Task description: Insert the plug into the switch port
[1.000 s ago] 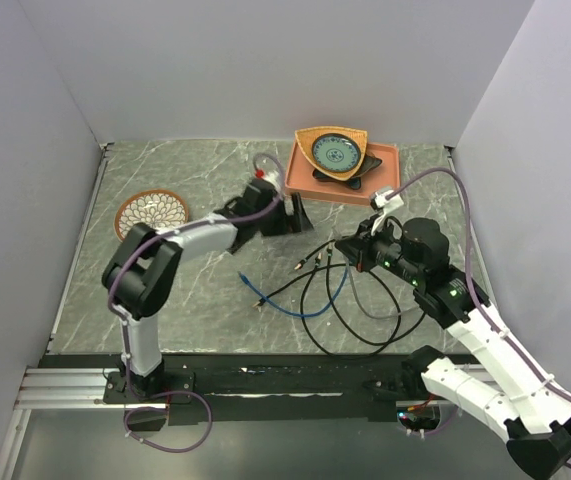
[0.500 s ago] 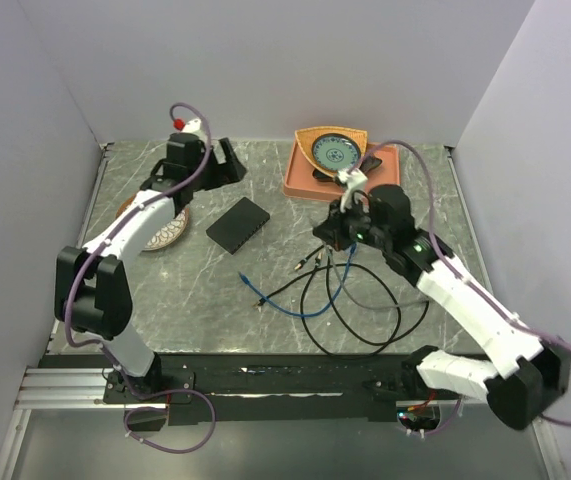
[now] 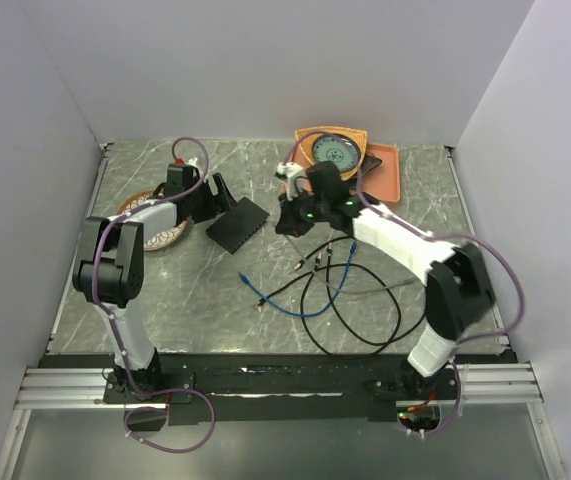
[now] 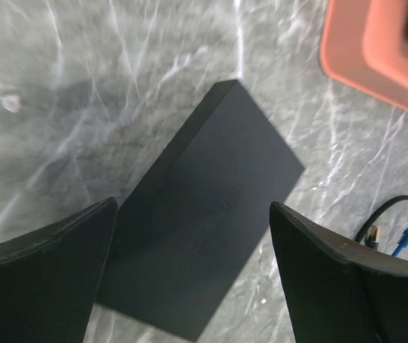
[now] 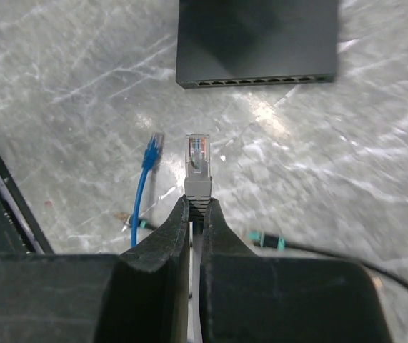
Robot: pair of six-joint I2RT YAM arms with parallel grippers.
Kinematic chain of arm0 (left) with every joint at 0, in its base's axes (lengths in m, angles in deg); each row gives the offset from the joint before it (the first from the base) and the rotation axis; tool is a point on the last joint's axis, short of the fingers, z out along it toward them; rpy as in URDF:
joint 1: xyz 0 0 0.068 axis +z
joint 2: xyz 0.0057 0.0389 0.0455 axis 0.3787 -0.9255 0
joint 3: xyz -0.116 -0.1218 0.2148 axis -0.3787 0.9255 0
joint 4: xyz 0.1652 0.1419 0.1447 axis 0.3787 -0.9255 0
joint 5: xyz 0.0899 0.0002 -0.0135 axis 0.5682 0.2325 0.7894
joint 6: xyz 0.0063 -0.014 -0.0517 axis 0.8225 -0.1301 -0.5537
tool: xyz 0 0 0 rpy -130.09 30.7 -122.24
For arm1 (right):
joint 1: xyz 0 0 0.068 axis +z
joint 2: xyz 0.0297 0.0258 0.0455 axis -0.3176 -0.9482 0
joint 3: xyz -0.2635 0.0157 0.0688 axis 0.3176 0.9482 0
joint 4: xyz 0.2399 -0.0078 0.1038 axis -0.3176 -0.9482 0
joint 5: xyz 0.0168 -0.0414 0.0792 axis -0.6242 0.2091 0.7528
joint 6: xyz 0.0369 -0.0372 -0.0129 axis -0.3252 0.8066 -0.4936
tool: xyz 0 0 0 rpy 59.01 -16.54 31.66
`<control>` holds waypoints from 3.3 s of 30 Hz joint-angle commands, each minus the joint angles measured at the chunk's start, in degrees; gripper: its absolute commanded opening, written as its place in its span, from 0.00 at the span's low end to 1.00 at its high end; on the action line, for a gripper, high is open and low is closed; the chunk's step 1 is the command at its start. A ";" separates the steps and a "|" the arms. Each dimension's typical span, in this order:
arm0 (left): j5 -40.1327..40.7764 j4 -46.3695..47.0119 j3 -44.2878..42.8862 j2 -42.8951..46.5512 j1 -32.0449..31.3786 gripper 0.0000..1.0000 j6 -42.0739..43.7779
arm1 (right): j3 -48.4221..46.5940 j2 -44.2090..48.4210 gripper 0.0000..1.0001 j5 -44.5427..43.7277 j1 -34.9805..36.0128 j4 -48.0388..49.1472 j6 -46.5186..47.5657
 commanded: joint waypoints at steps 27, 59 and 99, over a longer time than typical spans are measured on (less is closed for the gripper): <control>-2.80 15.12 8.34 -2.58 -0.19 0.84 -4.94 | -7.72 -26.94 0.00 -4.57 6.82 10.07 -4.95; -3.68 13.53 7.55 -2.66 -0.19 0.80 -4.59 | -11.32 -27.91 0.00 -9.15 8.05 4.00 -6.53; -6.14 12.92 6.41 -3.63 -0.19 0.79 -3.71 | -21.08 -34.50 0.00 -8.27 8.14 2.16 -9.61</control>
